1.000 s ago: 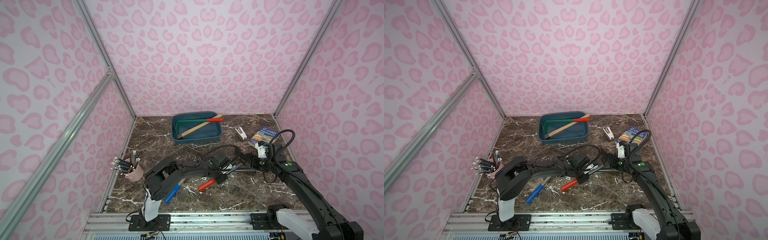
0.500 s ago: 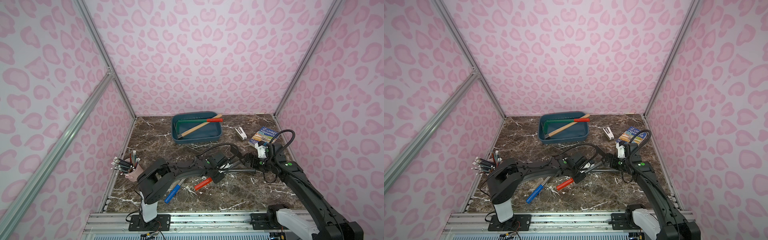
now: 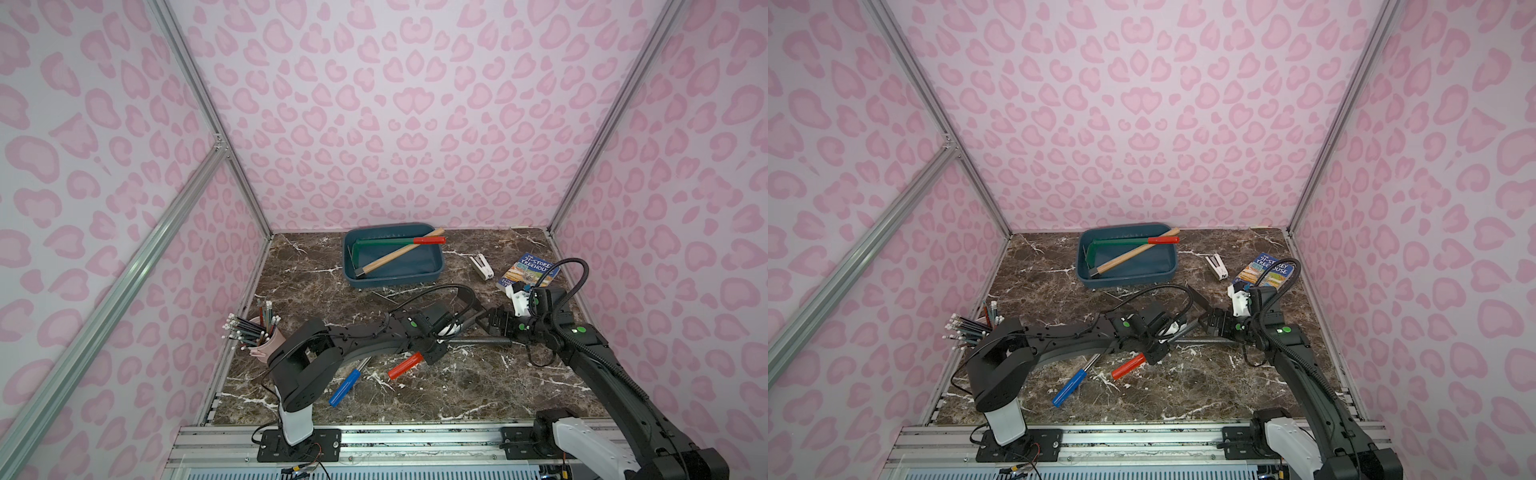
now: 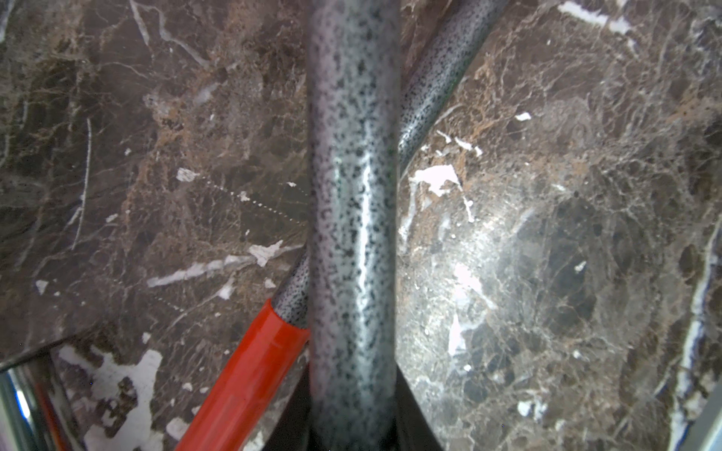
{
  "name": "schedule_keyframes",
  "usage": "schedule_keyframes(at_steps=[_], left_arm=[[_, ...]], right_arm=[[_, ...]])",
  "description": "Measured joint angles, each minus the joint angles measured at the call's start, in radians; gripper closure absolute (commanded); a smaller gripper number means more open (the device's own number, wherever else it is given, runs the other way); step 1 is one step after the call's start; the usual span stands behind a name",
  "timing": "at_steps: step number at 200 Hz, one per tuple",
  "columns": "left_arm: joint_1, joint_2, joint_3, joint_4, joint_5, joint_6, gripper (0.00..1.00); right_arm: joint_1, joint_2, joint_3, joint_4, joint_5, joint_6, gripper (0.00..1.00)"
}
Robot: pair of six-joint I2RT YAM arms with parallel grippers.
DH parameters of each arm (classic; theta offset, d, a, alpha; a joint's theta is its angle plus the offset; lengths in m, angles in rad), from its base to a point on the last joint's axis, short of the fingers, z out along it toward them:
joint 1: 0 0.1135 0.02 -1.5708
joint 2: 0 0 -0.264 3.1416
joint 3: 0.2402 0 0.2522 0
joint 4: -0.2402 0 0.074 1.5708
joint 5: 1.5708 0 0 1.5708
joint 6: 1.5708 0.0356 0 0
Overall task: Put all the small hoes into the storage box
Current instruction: Pick up the hoe from the center of the board.
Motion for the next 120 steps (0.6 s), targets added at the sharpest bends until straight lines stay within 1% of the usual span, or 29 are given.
schedule_keyframes(at_steps=[73, 120], left_arm=[[0.018, -0.071, -0.014, 0.02, -0.041, -0.027, 0.96], [0.047, -0.111, -0.008, 0.023, -0.052, -0.081, 0.96]], right_arm=[[0.003, -0.013, -0.007, 0.042, -0.107, -0.01, 0.01], [0.019, -0.029, -0.02, 0.067, -0.161, -0.014, 0.01]])
